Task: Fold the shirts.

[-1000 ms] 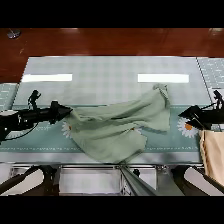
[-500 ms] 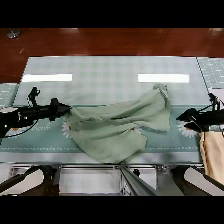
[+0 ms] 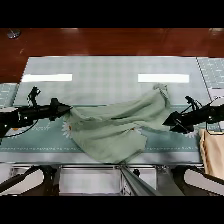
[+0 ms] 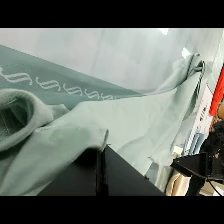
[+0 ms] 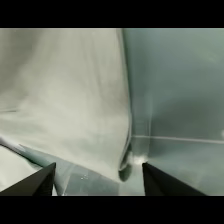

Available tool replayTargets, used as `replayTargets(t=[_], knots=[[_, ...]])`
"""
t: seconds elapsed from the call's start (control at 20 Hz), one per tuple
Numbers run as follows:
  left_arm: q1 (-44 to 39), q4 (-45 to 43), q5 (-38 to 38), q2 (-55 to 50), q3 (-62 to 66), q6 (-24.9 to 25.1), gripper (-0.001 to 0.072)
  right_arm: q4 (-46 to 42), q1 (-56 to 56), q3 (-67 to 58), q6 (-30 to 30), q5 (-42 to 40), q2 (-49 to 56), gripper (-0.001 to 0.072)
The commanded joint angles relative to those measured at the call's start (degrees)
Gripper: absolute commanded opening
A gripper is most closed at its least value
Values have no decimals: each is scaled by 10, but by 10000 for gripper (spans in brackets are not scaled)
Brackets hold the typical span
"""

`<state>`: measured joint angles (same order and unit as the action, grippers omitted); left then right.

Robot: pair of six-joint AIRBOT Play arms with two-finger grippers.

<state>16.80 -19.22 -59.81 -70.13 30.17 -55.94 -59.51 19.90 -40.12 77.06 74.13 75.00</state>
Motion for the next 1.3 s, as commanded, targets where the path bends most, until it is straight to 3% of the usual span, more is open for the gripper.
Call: replayTargets(t=[0.0, 0.15, 0.2, 0.25, 0.3, 0.5, 0.7, 0.8, 1.0, 1.25], knots=[[0, 0, -1, 0, 0, 0, 18, 22, -26, 0, 5, -12, 9, 620], [0, 0, -2, 0, 0, 1, 18, 38, -59, 0, 20, -69, 9, 617], [0, 0, -2, 0, 0, 0, 18, 55, -70, -1, 20, -85, 9, 572], [0, 0, -2, 1, 0, 1, 18, 68, -79, -5, 14, -93, 9, 336], [0, 0, -2, 1, 2, 1, 18, 75, -87, -14, -8, -90, 9, 31], [0, 15, -62, 5, 82, 0, 17, 60, -89, -130, -7, -29, 2, 29], [0, 124, -69, 38, 298, -3, 17, 55, -89, -410, 33, 5, -17, 29], [0, 108, -34, 58, 435, -45, 16, 40, -89, -565, 53, 5, -26, 29], [17, -26, -49, 82, 709, -118, 16, 5, -89, -787, 67, 22, -80, 29], [26, -271, -64, 165, 868, -199, 16, -63, -89, -797, 61, 14, -234, 29]])
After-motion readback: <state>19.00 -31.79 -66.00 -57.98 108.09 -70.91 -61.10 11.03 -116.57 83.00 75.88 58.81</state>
